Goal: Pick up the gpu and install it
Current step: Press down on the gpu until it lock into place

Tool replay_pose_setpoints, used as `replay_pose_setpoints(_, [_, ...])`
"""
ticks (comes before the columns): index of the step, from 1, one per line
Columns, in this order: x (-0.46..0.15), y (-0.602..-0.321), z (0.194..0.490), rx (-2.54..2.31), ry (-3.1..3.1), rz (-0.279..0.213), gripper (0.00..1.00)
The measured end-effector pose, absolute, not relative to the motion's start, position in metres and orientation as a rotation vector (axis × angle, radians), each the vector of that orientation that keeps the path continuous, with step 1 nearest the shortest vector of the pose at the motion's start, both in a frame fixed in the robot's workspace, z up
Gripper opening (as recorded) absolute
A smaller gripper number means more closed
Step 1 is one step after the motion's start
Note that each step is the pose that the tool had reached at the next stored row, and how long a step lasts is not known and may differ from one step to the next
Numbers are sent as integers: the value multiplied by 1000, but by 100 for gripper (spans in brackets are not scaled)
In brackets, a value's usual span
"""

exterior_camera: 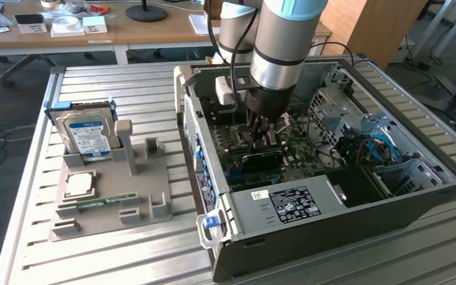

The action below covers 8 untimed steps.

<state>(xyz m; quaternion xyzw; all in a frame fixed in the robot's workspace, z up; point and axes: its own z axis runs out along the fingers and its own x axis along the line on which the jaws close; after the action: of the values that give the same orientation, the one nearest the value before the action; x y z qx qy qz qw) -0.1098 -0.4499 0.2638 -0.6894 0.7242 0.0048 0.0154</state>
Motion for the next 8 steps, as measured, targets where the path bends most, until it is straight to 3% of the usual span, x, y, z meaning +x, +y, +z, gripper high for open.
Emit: replay_pose_setpoints(8, [-110,-450,264,-2145,2253,15,11])
